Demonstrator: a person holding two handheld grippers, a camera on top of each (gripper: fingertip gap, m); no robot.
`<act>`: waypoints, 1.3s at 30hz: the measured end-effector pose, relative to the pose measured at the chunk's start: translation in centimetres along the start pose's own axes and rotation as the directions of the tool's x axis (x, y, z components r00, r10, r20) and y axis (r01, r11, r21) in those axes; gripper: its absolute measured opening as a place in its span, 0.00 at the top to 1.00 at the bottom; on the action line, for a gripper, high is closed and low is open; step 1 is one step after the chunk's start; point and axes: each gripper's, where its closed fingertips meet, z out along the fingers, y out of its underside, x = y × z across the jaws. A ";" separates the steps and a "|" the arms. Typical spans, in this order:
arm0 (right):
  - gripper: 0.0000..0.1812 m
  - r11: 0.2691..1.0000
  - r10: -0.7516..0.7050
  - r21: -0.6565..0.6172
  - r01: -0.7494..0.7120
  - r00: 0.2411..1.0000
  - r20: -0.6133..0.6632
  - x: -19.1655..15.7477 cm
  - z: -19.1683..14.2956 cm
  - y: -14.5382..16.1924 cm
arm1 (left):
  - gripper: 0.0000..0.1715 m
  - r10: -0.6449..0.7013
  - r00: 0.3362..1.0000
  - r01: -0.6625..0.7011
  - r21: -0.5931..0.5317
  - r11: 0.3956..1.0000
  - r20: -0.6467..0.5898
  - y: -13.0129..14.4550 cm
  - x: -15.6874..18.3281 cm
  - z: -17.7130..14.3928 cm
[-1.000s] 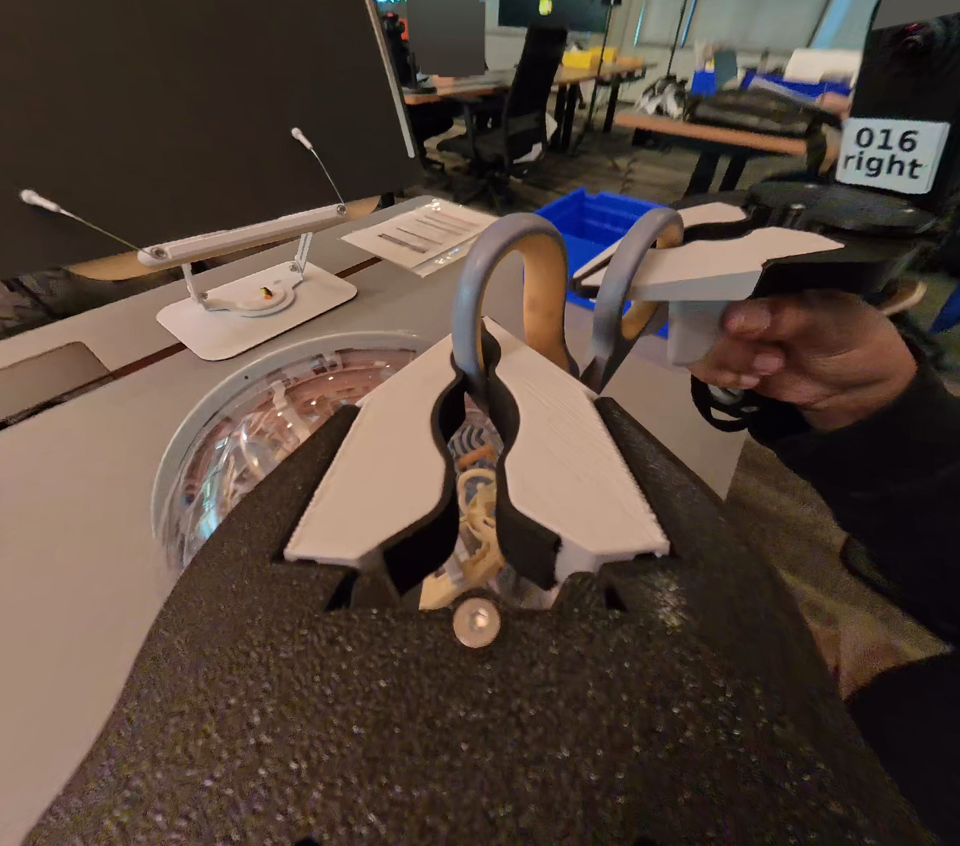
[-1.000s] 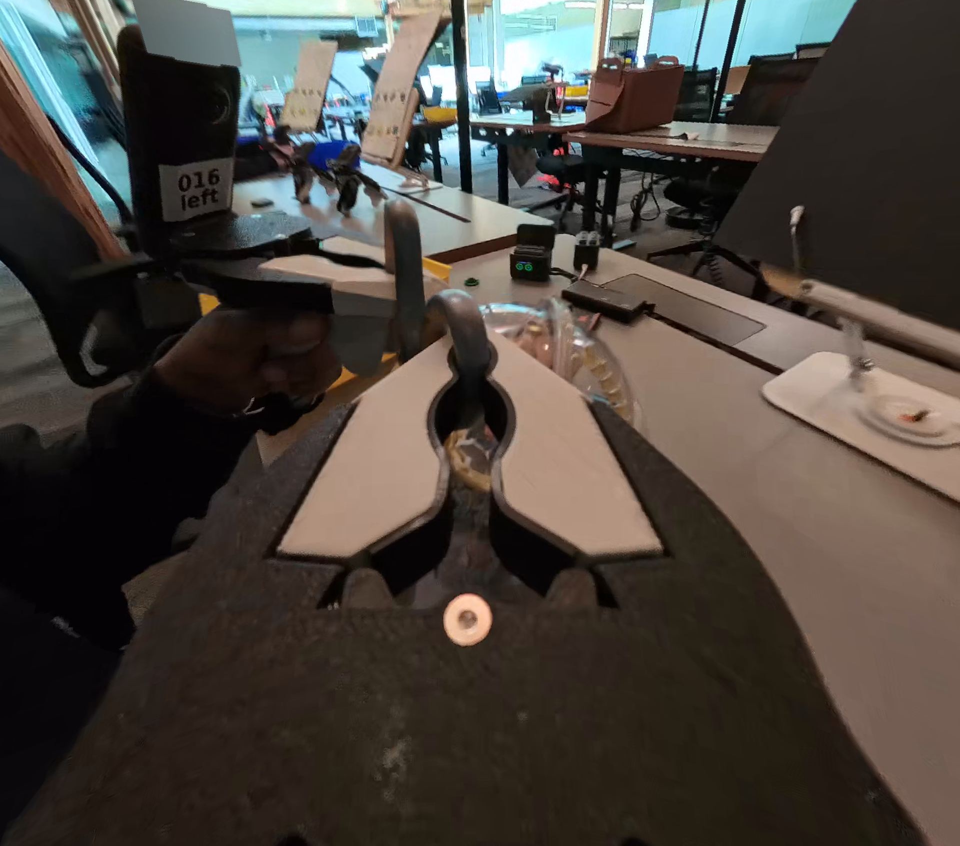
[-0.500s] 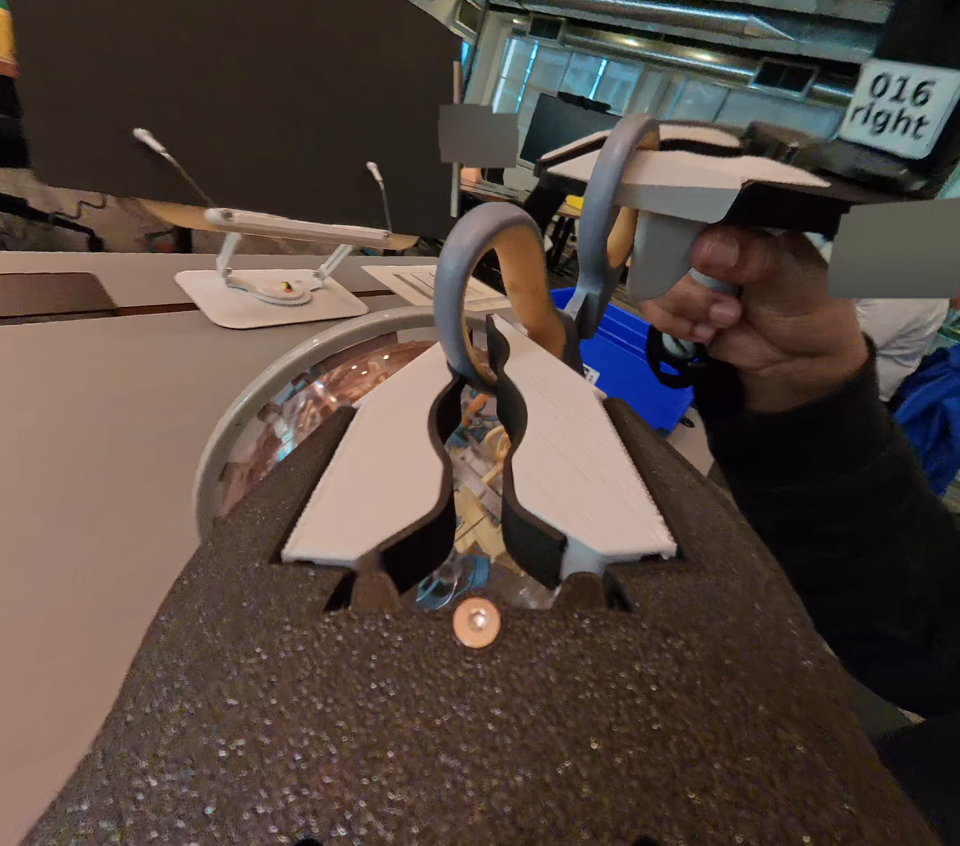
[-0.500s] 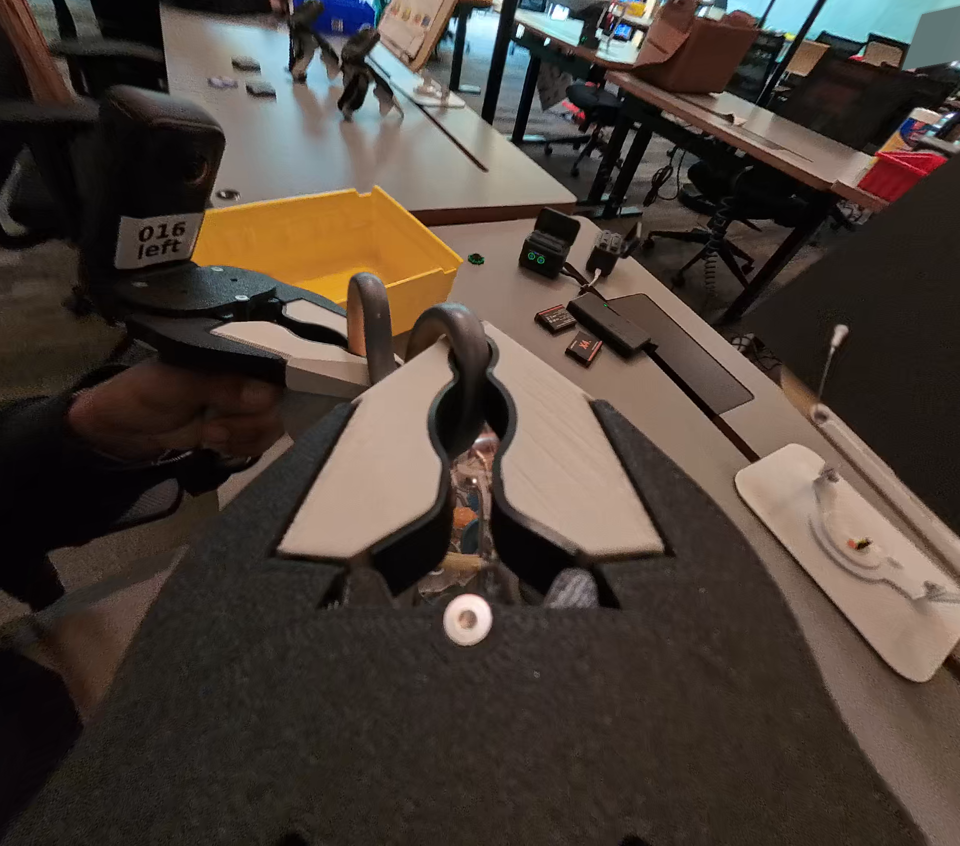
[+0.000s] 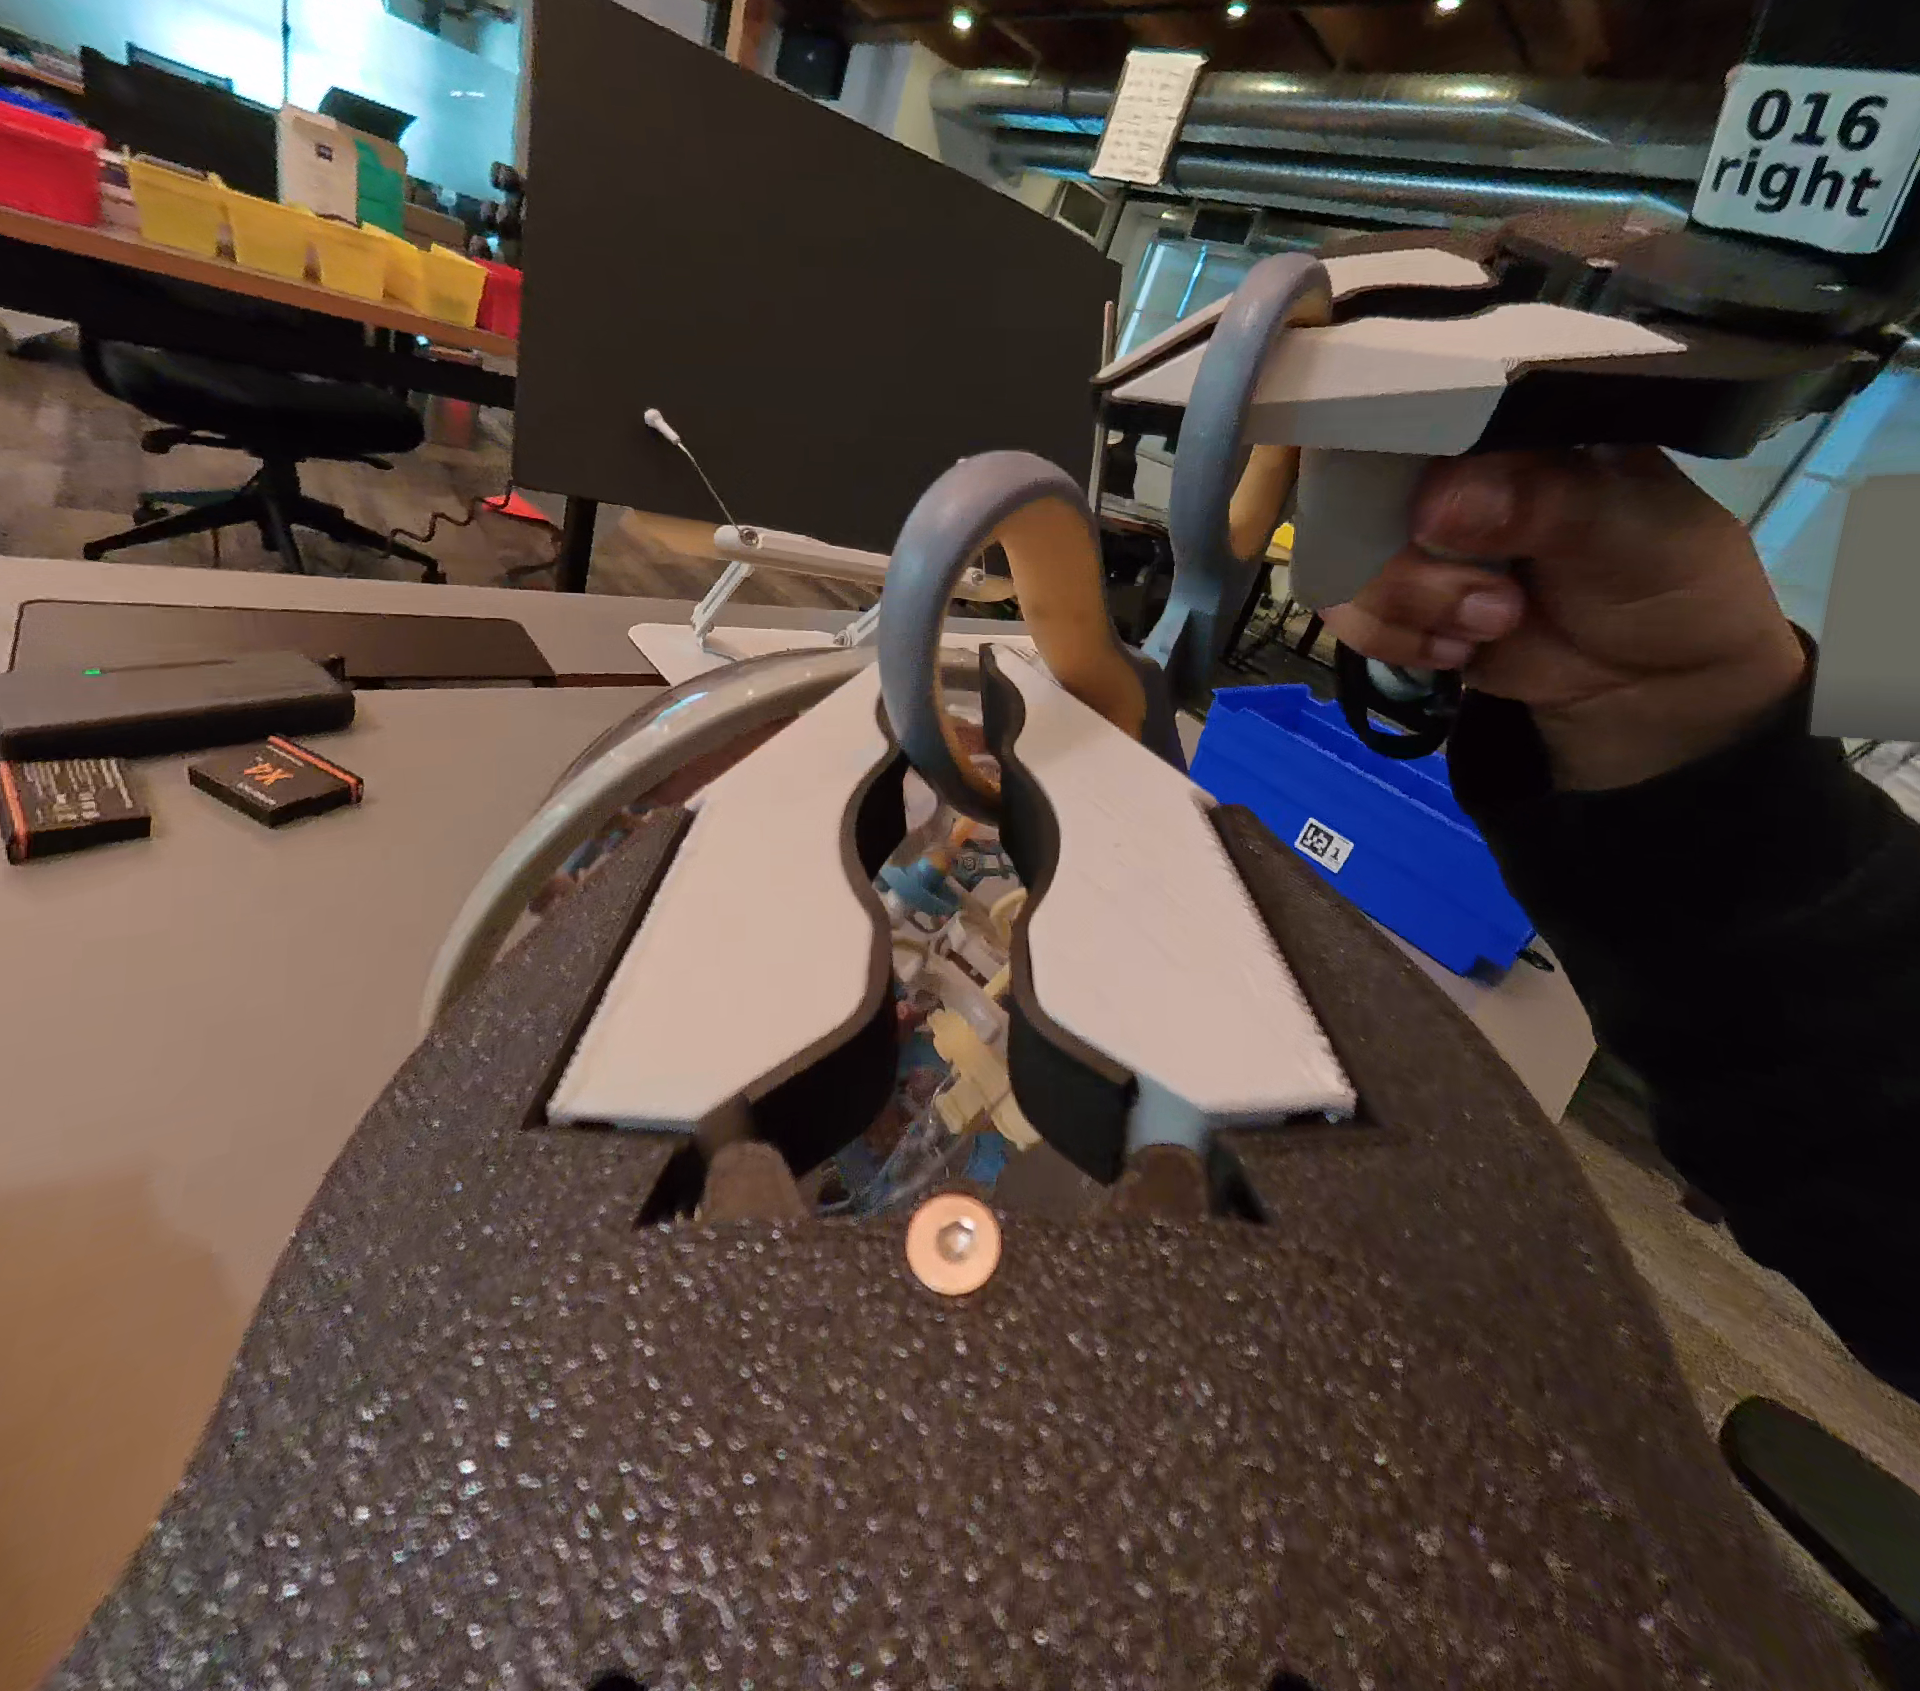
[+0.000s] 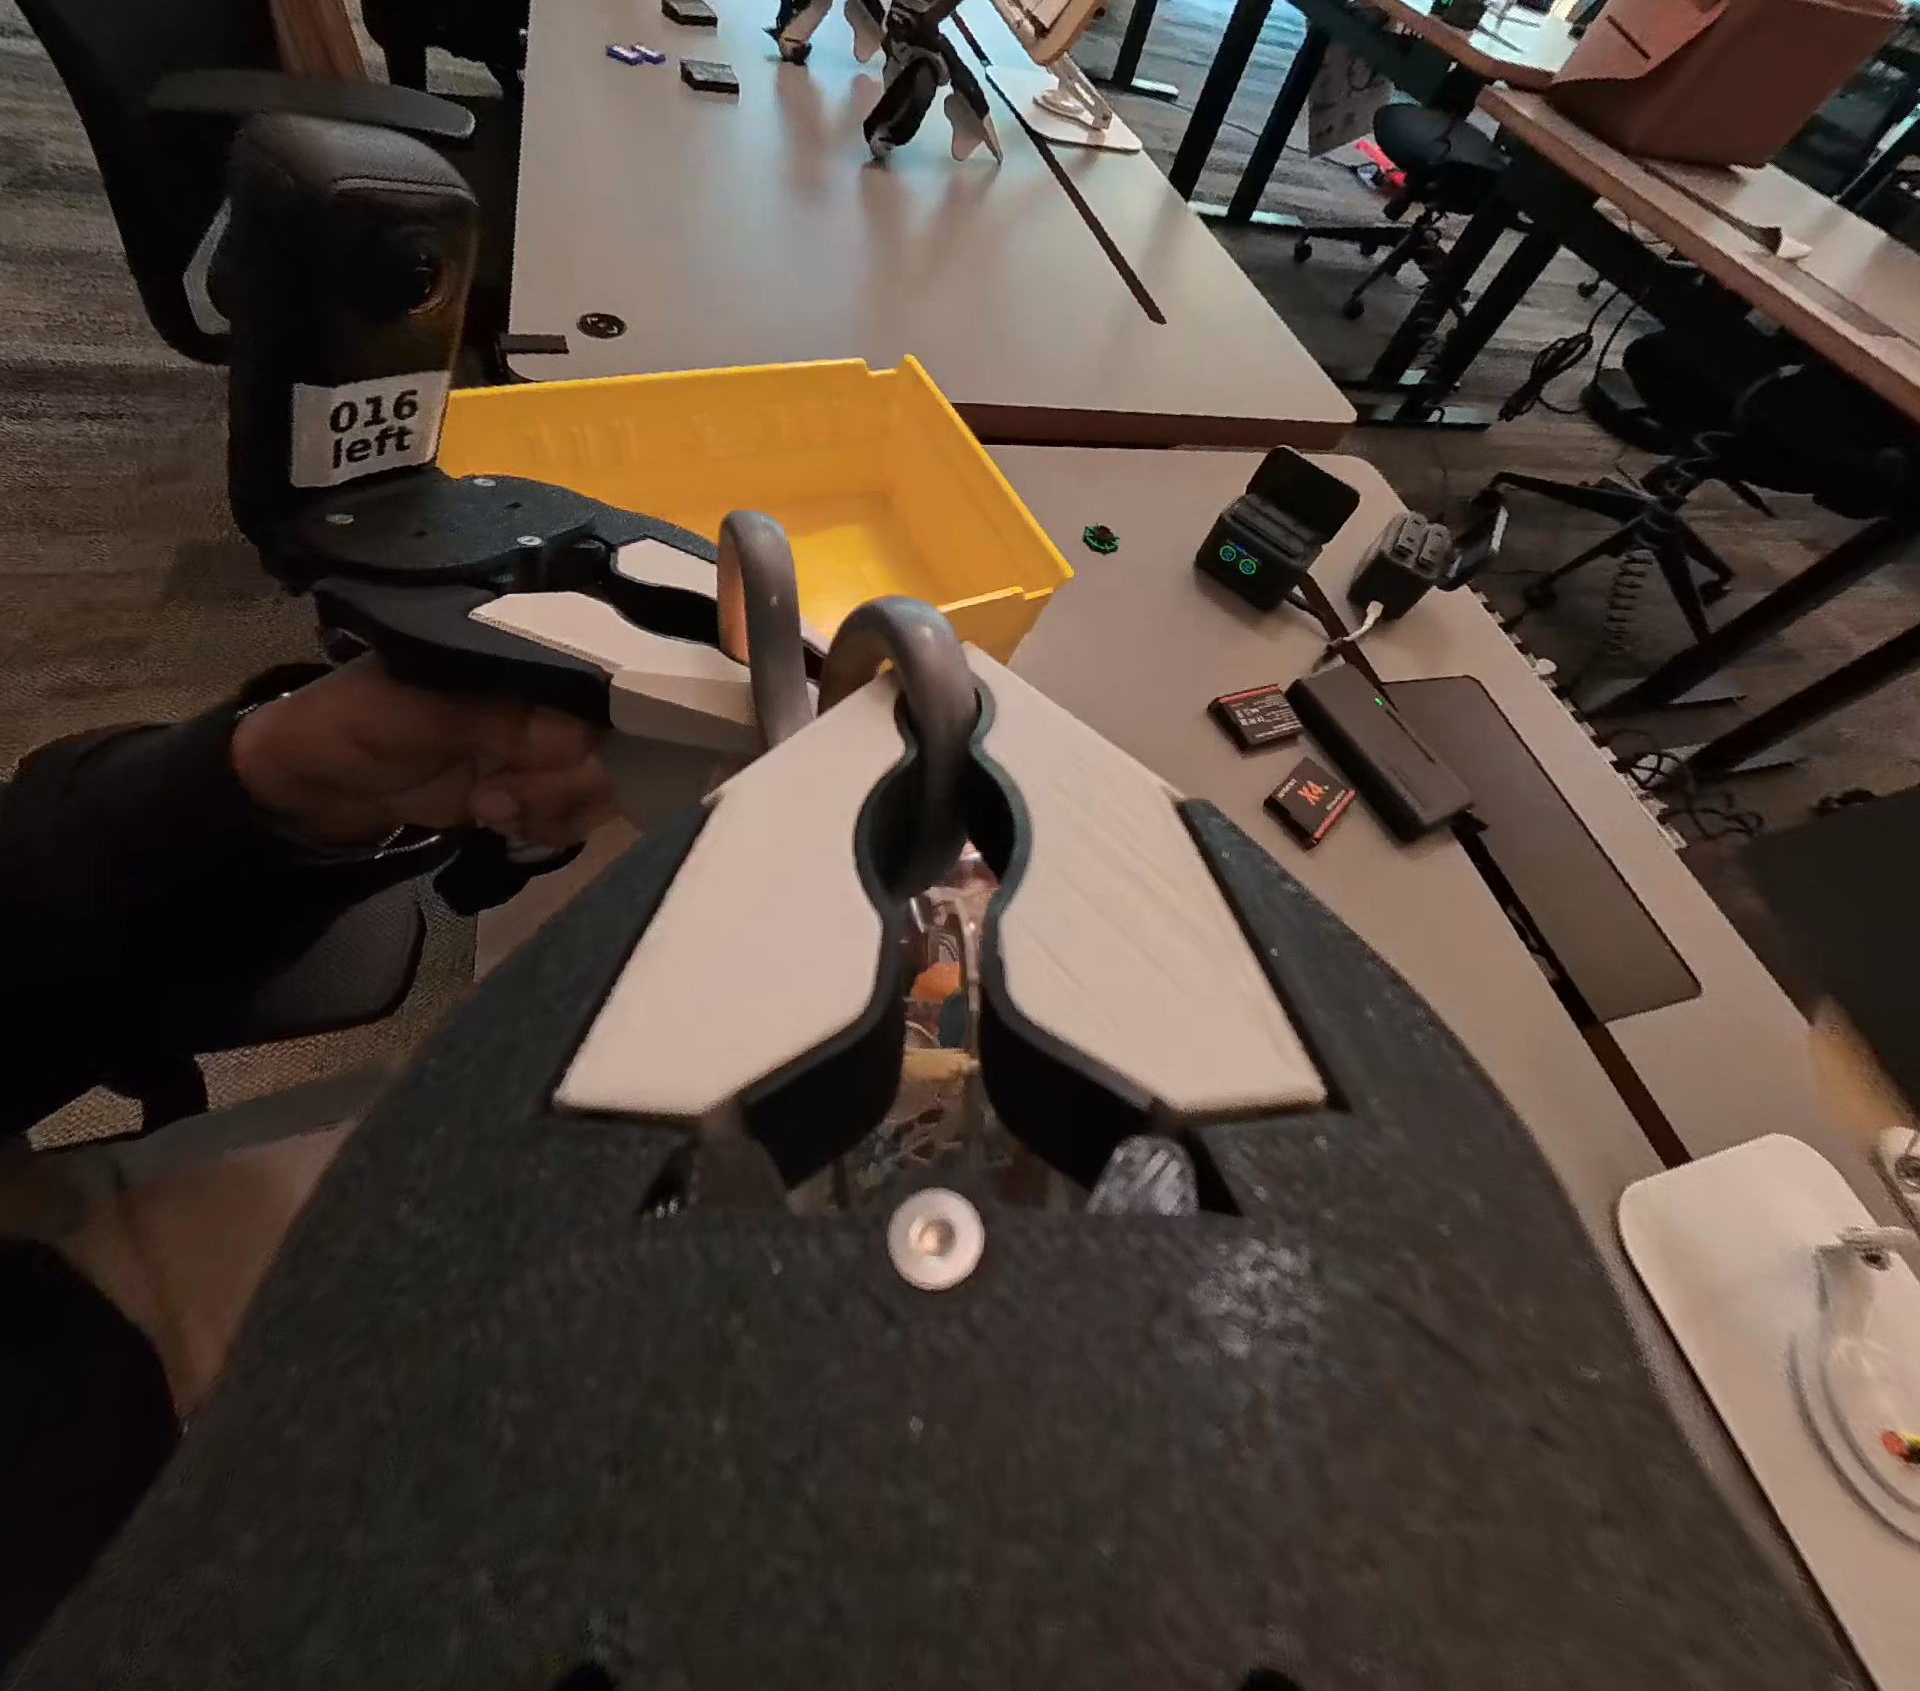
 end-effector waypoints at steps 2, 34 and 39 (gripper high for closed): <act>1.00 1.000 0.000 0.023 0.000 1.000 -0.008 -0.2 -0.5 0.1 | 0.96 0.019 1.000 -0.020 -0.010 1.000 -0.025 0.1 0.4 0.0; 1.00 0.834 0.432 0.451 -0.316 0.884 -0.180 -4.9 -18.9 17.0 | 1.00 0.161 0.914 -0.282 -0.300 0.911 -0.372 11.3 15.0 5.3; 1.00 0.825 0.461 0.443 -0.351 0.871 -0.168 -4.7 -18.7 18.3 | 1.00 0.212 0.908 -0.330 -0.303 0.894 -0.361 11.9 15.3 5.6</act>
